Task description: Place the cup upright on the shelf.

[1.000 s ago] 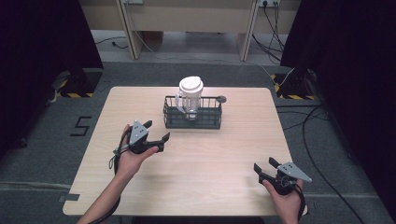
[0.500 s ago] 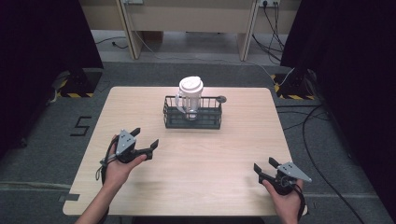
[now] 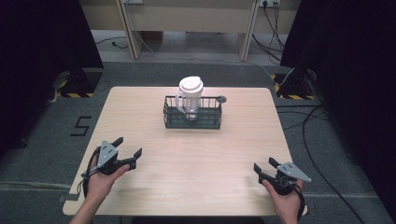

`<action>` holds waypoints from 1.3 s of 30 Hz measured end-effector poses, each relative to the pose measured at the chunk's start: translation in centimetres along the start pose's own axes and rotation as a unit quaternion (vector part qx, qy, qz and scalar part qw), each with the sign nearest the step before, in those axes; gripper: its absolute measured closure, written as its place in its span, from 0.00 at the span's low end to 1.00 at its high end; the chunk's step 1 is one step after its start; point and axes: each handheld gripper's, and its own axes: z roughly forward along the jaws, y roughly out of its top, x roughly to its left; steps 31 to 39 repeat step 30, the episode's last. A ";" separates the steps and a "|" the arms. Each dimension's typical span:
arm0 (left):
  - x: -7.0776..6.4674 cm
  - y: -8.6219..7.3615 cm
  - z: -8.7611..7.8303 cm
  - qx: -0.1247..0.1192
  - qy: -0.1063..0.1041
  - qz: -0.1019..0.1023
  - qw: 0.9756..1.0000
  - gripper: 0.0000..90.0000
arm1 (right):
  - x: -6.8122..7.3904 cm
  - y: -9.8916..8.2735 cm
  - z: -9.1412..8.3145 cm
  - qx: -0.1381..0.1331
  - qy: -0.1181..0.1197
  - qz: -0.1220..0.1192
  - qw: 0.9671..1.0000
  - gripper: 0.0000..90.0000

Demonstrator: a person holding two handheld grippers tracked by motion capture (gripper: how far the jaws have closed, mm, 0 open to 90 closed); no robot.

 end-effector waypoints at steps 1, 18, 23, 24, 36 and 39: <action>0.2 -0.3 -0.3 0.002 0.004 -0.004 1.000 0.16 | 0.0 0.0 0.0 0.000 0.000 0.000 1.000 0.32; 2.8 -3.0 -2.8 0.019 0.046 -0.034 0.998 0.16 | 0.0 0.0 -0.1 -0.001 -0.002 -0.002 1.000 0.32; 2.6 -3.6 -2.7 0.015 0.061 -0.041 0.997 0.16 | 0.0 0.0 0.0 -0.001 -0.003 -0.001 1.000 0.32; 2.5 -3.8 -2.6 0.015 0.063 -0.042 0.997 0.16 | 0.0 0.0 0.0 -0.001 -0.004 -0.001 1.000 0.32; 2.2 -3.6 -2.8 0.004 0.067 -0.053 0.996 0.16 | 0.0 0.0 0.0 0.000 -0.004 0.003 1.000 0.32; 2.2 -3.6 -2.8 0.004 0.067 -0.053 0.996 0.16 | 0.0 0.0 0.0 0.000 -0.004 0.003 1.000 0.32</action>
